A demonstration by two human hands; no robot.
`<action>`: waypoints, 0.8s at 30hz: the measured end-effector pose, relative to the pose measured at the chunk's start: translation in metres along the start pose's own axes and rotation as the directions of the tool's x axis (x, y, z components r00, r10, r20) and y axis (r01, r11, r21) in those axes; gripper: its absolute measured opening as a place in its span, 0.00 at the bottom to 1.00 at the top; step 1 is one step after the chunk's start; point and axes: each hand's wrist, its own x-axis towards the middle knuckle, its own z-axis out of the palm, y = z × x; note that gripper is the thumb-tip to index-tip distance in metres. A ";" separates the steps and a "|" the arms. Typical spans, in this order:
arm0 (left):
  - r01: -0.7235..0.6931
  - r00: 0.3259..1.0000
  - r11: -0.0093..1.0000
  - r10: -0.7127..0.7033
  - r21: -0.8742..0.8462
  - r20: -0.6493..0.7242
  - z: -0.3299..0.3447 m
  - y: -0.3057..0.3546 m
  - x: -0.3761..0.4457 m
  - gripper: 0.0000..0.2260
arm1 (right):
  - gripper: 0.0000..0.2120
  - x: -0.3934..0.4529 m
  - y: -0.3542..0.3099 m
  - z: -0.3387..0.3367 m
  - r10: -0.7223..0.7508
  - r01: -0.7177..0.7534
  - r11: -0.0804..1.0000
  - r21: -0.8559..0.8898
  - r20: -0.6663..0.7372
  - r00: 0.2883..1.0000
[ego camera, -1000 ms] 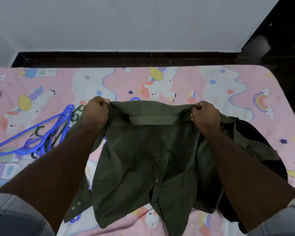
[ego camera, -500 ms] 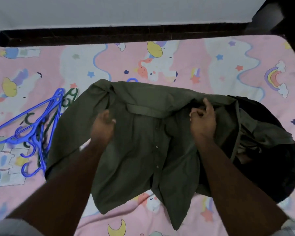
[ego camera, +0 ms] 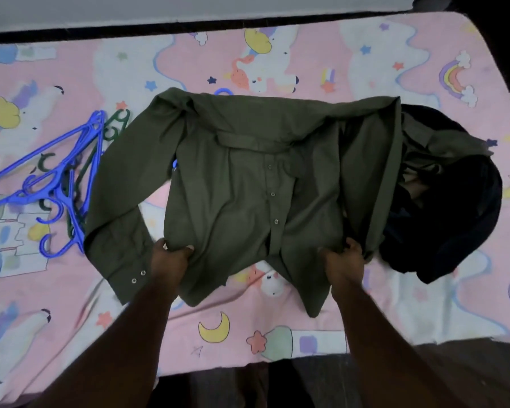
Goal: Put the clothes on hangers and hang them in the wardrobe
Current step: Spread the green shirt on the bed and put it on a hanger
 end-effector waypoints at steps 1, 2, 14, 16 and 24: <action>0.032 0.999 0.995 -0.028 -0.099 0.042 -0.002 0.002 -0.007 0.15 | 0.40 -0.002 0.000 -0.002 0.024 -0.025 0.997 0.071 0.018 1.000; 0.076 0.994 0.984 -0.061 -0.159 0.095 -0.005 0.002 -0.012 0.13 | 0.35 -0.004 0.002 -0.004 0.055 -0.066 0.984 0.168 0.067 0.996; 0.260 0.918 0.747 0.007 -0.612 0.398 -0.062 0.020 -0.080 0.15 | 0.14 -0.088 -0.031 -0.067 -0.137 -0.139 0.686 0.714 0.314 0.939; 0.330 0.903 0.696 -0.036 -0.638 0.429 -0.073 0.023 -0.087 0.18 | 0.13 -0.097 -0.039 -0.094 -0.161 -0.161 0.620 0.768 0.325 0.932; 0.293 0.956 0.889 -0.278 -0.353 0.092 -0.073 -0.041 -0.086 0.19 | 0.10 -0.063 0.055 -0.111 0.187 -0.223 0.940 0.258 0.158 0.970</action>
